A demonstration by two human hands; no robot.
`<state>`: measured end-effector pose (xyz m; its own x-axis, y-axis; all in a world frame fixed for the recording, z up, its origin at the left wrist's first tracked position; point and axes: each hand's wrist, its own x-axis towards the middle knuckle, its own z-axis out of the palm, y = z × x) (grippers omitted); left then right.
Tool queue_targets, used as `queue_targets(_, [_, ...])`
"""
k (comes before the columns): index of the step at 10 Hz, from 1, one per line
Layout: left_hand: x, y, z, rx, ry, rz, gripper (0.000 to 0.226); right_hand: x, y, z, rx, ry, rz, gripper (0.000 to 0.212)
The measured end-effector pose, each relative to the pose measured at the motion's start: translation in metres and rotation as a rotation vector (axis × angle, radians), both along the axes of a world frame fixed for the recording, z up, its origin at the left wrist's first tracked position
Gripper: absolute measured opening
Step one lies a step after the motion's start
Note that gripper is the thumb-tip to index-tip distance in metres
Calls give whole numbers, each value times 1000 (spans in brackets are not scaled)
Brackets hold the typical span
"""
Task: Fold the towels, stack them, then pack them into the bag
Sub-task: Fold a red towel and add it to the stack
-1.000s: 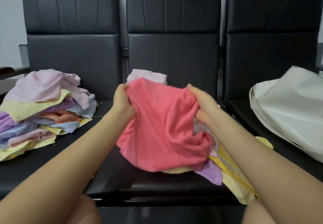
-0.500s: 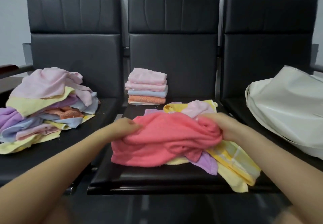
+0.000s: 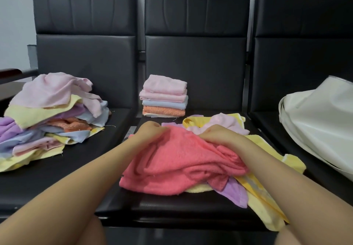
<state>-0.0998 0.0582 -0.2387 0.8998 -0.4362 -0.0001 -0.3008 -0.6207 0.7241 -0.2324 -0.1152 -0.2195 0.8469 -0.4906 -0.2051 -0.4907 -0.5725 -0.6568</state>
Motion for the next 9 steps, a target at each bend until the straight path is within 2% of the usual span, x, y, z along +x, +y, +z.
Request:
queue_targets(1, [1,-7,12,-382,196,60,28,-2,-6,10,121,-84,-26,24])
queue_targets(2, [1,-4,35,-748,316,150,19,-16,-11,22,399,-312,-164,26])
queue_targets(3, [7,13,56,-984,357,231,20,-34,-11,42,843,-588,-310,36])
queue_targets(4, [-2,28,67,-1197,483,186,19,-58,-13,65,1041,-897,-406,42])
queue_targets(5, [-15,38,68,-1139,498,92,31,-83,-24,70,1075,-1054,-479,34])
queue_targets(6, [-21,43,49,-871,537,16,20,-90,-40,45,701,-940,-448,24])
queue_targets(7, [-22,42,18,-477,527,-122,11,-97,-37,15,179,-292,-236,15])
queue_targets(8, [-21,37,-2,-90,323,-100,26,-107,-24,3,11,105,-42,25])
queue_targets(9, [-25,32,-6,265,-16,-173,47,-104,-29,-3,-20,-69,-142,36])
